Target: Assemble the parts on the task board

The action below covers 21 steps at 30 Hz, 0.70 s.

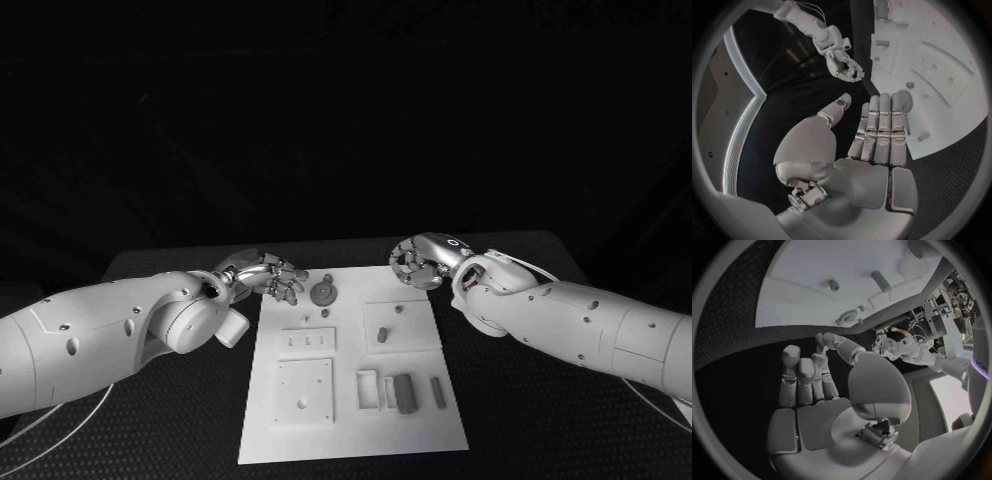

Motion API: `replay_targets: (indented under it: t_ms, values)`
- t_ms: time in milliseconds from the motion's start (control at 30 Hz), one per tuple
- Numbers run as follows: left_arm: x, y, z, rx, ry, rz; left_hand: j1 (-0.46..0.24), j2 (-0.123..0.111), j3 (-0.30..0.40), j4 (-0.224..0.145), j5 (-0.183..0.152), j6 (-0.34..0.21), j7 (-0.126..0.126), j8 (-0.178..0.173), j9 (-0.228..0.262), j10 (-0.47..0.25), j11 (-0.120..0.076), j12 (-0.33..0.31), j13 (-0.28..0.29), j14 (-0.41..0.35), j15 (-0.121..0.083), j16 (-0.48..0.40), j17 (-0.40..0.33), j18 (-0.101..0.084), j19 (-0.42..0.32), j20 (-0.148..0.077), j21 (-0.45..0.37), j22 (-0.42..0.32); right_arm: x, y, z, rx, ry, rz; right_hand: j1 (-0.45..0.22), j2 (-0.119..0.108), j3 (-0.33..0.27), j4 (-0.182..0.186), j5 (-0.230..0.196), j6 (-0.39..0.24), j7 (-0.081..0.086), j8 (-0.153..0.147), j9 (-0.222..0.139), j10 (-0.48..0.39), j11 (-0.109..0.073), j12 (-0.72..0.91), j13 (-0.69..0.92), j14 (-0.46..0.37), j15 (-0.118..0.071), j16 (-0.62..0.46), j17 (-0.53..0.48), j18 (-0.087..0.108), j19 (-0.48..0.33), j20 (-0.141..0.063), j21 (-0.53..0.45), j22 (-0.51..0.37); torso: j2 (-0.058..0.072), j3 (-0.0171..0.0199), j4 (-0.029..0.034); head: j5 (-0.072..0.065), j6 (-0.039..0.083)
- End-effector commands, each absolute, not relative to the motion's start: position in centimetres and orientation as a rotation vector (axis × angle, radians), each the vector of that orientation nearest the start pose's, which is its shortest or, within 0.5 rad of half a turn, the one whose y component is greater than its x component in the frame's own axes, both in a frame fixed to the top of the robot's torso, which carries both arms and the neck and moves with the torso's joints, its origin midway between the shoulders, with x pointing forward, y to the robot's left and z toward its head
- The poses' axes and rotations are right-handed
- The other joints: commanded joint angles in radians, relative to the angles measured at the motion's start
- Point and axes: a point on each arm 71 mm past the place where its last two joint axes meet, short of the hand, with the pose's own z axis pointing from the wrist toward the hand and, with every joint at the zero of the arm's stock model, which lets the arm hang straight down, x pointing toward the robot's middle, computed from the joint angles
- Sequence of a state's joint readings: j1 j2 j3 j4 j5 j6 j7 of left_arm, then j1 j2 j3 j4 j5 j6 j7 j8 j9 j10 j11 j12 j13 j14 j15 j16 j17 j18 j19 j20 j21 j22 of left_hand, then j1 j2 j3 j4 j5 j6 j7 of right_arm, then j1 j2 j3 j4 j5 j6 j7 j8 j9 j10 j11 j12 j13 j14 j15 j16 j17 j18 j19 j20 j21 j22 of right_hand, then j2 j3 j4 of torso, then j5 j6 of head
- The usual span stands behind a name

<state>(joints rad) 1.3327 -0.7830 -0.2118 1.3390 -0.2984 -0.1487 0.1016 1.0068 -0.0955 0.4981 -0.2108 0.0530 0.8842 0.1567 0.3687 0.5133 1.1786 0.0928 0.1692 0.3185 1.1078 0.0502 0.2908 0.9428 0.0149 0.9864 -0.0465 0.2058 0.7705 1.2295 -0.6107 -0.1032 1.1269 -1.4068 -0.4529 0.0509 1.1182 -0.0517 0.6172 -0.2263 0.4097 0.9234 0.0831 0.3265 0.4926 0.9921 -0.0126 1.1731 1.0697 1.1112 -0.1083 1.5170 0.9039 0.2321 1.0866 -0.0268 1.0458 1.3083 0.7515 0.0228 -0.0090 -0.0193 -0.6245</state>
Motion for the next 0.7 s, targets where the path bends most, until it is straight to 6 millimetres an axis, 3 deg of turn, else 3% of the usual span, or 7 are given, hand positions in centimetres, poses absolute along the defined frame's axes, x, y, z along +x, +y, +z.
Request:
replay_targets:
  t_ms: [33, 200, 267, 400, 700]
  values:
    - [52.2, 21.8, -20.2, -0.807, 1.888, -1.121, -0.022, -0.004, -0.002, 0.012, -0.004, 0.007, -0.001, -0.006, -0.005, 0.011, 0.000, 0.000, 0.002, 0.003, 0.002, -0.006, 0.003, -0.003, 0.002, -0.002, -0.006, 0.002, 54.5, -17.9, -19.7, -0.088, 1.593, 0.614, -0.014, 0.000, 0.000, 0.002, 0.000, 0.116, 0.010, 0.043, 0.064, 0.008, -0.001, 0.004, -0.002, 0.005, -0.002, 0.004, 0.000, 0.030, 0.007, 0.000, 0.007, 0.018, -0.011, -0.0005, -0.0076, 0.007, 0.002]
    - [52.6, 20.3, -20.6, -0.805, 1.921, -1.083, -0.055, -0.014, -0.013, 0.028, -0.004, -0.007, -0.007, -0.023, -0.016, -0.006, 0.009, -0.013, -0.001, -0.005, 0.005, -0.014, 0.006, -0.003, -0.005, 0.001, -0.011, 0.004, 53.5, -14.9, -19.5, -0.111, 1.622, 0.664, -0.031, -0.005, -0.001, 0.014, 0.000, 0.116, 0.009, 0.043, 0.068, 0.008, -0.001, 0.002, -0.002, 0.006, -0.004, 0.002, -0.001, 0.030, 0.007, -0.001, 0.006, 0.017, -0.025, -0.0015, -0.0172, 0.026, 0.004]
    - [52.8, 19.7, -20.7, -0.807, 1.919, -1.075, -0.074, -0.003, -0.038, 0.021, -0.003, -0.019, -0.011, -0.035, -0.024, -0.013, 0.012, -0.020, -0.001, -0.007, 0.006, -0.017, 0.010, -0.001, -0.010, 0.002, -0.015, 0.006, 53.1, -14.0, -19.4, -0.120, 1.626, 0.677, -0.036, -0.009, -0.002, 0.018, -0.001, 0.116, 0.009, 0.042, 0.069, 0.008, -0.002, 0.001, -0.003, 0.006, -0.004, 0.001, -0.001, 0.030, 0.007, -0.001, 0.005, 0.017, -0.032, -0.0020, -0.0196, 0.034, 0.002]
    - [52.8, 19.1, -21.2, -0.826, 1.908, -1.056, -0.100, 0.004, -0.059, 0.024, -0.004, -0.014, -0.009, -0.036, -0.027, -0.013, 0.013, -0.023, -0.001, -0.007, 0.006, -0.020, 0.013, 0.000, -0.010, 0.003, -0.017, 0.007, 52.6, -12.4, -19.3, -0.140, 1.627, 0.698, -0.046, -0.018, -0.004, 0.025, -0.001, 0.116, 0.008, 0.042, 0.071, 0.008, -0.002, 0.000, -0.003, 0.006, -0.005, 0.001, -0.001, 0.030, 0.008, -0.001, 0.005, 0.016, -0.039, -0.0003, -0.0210, 0.047, 0.000]
    - [52.5, 17.8, -22.0, -0.858, 1.898, -1.079, -0.117, 0.010, -0.076, 0.020, -0.004, -0.006, -0.008, -0.037, -0.031, -0.011, 0.011, -0.025, 0.001, -0.006, 0.005, -0.023, 0.018, 0.003, -0.009, 0.003, -0.020, 0.009, 51.6, -9.9, -19.5, -0.165, 1.624, 0.732, -0.065, -0.045, -0.009, 0.047, -0.001, 0.115, 0.006, 0.041, 0.077, 0.009, -0.004, 0.000, -0.003, 0.009, -0.007, 0.000, -0.001, 0.030, 0.012, -0.004, 0.004, 0.015, -0.053, -0.0021, -0.0229, 0.059, -0.005]
